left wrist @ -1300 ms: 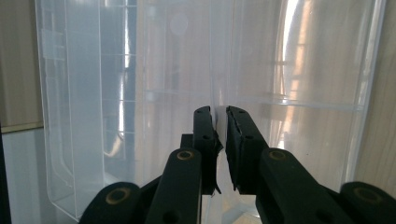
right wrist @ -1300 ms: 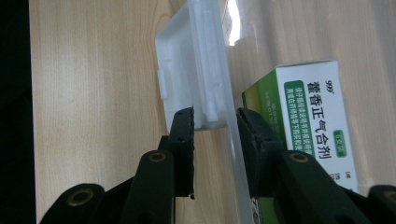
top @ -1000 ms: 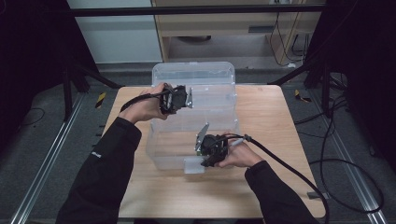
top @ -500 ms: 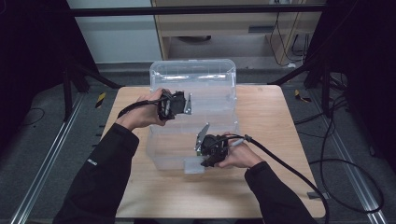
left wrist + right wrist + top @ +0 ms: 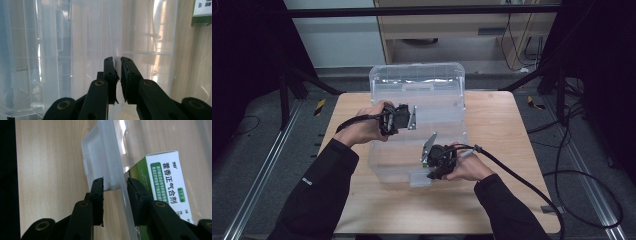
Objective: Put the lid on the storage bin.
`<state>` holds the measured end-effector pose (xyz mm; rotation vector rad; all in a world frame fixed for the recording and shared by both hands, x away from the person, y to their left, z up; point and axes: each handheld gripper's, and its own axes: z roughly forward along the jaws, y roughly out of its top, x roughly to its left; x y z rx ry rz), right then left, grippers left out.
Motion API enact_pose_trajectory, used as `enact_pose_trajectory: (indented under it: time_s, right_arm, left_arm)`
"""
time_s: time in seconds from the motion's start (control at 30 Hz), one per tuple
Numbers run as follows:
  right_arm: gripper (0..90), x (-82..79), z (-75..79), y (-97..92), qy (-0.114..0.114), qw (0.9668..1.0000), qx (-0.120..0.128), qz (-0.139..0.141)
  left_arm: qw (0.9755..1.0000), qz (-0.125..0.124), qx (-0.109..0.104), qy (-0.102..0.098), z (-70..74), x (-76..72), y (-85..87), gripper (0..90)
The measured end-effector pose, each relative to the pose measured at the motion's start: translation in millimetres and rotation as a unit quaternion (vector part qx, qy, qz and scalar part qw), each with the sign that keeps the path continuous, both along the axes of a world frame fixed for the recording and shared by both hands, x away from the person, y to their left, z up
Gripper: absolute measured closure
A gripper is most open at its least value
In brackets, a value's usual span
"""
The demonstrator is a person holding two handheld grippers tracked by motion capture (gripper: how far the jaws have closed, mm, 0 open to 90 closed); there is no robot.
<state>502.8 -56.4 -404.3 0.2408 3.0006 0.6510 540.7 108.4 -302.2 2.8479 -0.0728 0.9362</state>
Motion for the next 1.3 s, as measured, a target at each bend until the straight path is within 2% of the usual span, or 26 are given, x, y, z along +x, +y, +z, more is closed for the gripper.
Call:
enact_pose_trajectory:
  time_s: [0.5, 0.53, 0.63, 0.73, 0.77, 0.8, 0.83, 1.03, 1.07, 1.13, 1.3]
  right_arm:
    - [67.5, 0.2, -0.2, -0.5, 0.002, 1.0, 0.004, 0.0]
    - [67.5, 0.3, -0.2, -0.6, 0.002, 1.0, 0.004, 0.0]
    - [67.5, 0.7, -0.1, -0.9, 0.002, 1.0, 0.005, 0.003]
    - [67.4, 0.4, -0.1, -1.2, 0.004, 1.0, 0.006, 0.002]
    - [67.3, 0.5, -0.1, -1.4, 0.002, 1.0, 0.006, 0.001]
    - [67.3, 0.4, 0.0, -1.5, 0.001, 1.0, 0.006, 0.001]
    - [67.1, 0.0, -0.1, -1.5, 0.001, 1.0, 0.007, -0.001]
    - [66.8, -1.5, 0.1, -1.6, -0.004, 1.0, 0.007, -0.002]
    - [66.8, -1.7, 0.1, -1.7, -0.004, 1.0, 0.008, -0.003]
    - [66.7, -2.0, 0.0, -2.2, -0.004, 0.9999, 0.011, -0.002]
    - [66.3, -3.0, -0.1, -2.9, -0.009, 0.9998, 0.014, -0.004]
  left_arm:
    - [0.9999, -0.002, -0.016, 0.004, -6.2, -15.4, 4.4, 82.2]
    - [0.9999, -0.007, -0.013, -0.002, -5.9, -15.9, 4.1, 82.3]
    - [0.9999, -0.008, -0.008, 0.001, -5.9, -18.1, 4.5, 82.2]
    - [0.9999, -0.007, -0.009, 0.002, -7.4, -20.6, 6.1, 82.0]
    - [0.9999, -0.001, -0.016, 0.007, -8.8, -22.0, 6.8, 82.0]
    - [0.9999, -0.009, -0.011, 0.001, -8.1, -22.1, 6.7, 81.9]
    - [0.9998, -0.01, -0.016, -0.001, -9.4, -22.7, 7.0, 81.9]
    - [0.9999, -0.009, -0.01, 0.001, -10.2, -26.4, 6.4, 81.8]
    - [0.9999, -0.004, -0.015, 0.006, -11.3, -27.5, 7.3, 81.8]
    - [0.9998, -0.011, -0.018, 0.002, -12.2, -28.3, 8.1, 81.7]
    - [0.9998, -0.009, -0.017, 0.006, -13.3, -31.5, 8.4, 81.6]
